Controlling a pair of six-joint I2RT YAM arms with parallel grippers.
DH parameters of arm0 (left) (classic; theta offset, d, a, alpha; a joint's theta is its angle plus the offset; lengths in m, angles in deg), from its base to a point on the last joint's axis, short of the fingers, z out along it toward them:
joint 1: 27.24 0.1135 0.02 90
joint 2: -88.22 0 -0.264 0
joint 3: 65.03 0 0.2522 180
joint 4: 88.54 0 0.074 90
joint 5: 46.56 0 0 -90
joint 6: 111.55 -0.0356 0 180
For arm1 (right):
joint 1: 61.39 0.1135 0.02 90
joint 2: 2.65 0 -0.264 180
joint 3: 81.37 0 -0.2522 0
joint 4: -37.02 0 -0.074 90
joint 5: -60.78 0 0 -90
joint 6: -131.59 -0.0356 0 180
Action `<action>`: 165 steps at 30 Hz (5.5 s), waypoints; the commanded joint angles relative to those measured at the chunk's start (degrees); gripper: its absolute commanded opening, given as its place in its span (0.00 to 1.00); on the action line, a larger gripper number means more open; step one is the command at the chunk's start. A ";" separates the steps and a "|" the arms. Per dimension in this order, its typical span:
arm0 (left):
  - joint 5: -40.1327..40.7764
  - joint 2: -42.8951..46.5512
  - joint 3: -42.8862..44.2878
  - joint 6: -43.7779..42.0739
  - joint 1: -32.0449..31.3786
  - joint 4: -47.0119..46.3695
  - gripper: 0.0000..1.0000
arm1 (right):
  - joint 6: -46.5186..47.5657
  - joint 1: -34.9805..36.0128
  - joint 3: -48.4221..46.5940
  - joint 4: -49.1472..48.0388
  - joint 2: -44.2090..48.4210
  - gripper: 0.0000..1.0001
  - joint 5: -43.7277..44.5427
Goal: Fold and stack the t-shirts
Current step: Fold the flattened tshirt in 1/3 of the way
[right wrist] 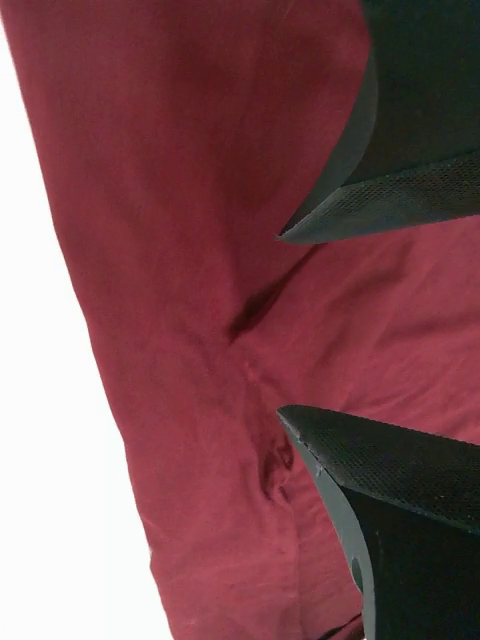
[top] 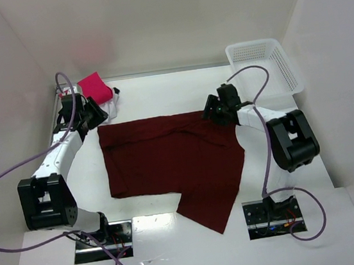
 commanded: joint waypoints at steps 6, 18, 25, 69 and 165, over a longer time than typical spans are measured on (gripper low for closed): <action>-2.99 -4.90 -1.14 -0.87 -0.86 -2.13 0.29 | 1.55 6.32 -6.85 -3.47 -7.76 0.65 0.25; -3.52 -6.48 0.00 -0.87 -0.86 -2.13 0.30 | 1.03 8.65 -7.38 -1.74 -9.53 0.17 1.57; -4.74 -5.95 0.00 -0.87 -0.86 -2.75 0.30 | -0.20 11.31 -4.66 -1.19 -3.10 0.05 2.80; -9.40 -8.68 0.53 -2.01 -0.86 -2.75 0.34 | 3.22 12.46 -14.97 10.07 -11.49 0.55 14.40; 20.95 12.30 -18.89 31.81 -18.62 21.13 0.82 | -15.06 13.42 25.57 8.58 35.70 1.00 11.50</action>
